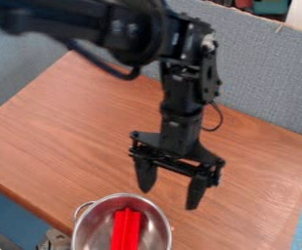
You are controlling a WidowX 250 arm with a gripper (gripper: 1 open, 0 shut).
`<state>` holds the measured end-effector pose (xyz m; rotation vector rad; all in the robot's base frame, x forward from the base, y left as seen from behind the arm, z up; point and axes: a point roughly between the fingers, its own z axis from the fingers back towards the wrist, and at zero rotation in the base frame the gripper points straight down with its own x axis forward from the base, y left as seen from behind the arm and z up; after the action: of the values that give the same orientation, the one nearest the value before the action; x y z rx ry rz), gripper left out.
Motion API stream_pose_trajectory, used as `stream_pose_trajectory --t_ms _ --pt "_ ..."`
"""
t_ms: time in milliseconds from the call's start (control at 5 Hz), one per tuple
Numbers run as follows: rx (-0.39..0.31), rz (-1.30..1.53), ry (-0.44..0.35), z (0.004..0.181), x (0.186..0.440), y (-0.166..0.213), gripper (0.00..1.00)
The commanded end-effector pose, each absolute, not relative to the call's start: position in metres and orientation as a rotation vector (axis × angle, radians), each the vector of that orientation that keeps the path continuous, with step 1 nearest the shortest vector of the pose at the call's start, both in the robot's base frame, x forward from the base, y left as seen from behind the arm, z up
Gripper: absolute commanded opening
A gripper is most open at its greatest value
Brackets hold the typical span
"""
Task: Put the red object in the metal pot
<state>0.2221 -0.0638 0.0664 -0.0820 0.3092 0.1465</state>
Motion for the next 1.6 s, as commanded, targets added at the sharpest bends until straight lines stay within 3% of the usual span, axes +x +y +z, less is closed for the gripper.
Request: stream_pose_trajectory --t_ms 0,400,800,1000,1400 --pt "-0.096 0.381 0.284 0.070 0.242 -0.065 1.00" --pt "-0.074 0.339 0.309 0.084 0.236 -0.071 1.00" --pt "-0.111 0.637 0.324 0.093 0.199 -0.086 1.00" --pt "-0.098 0.648 0.339 0.099 0.174 -0.096 1.00" --pt "-0.096 0.743 0.341 0.121 0.175 -0.110 1.00"
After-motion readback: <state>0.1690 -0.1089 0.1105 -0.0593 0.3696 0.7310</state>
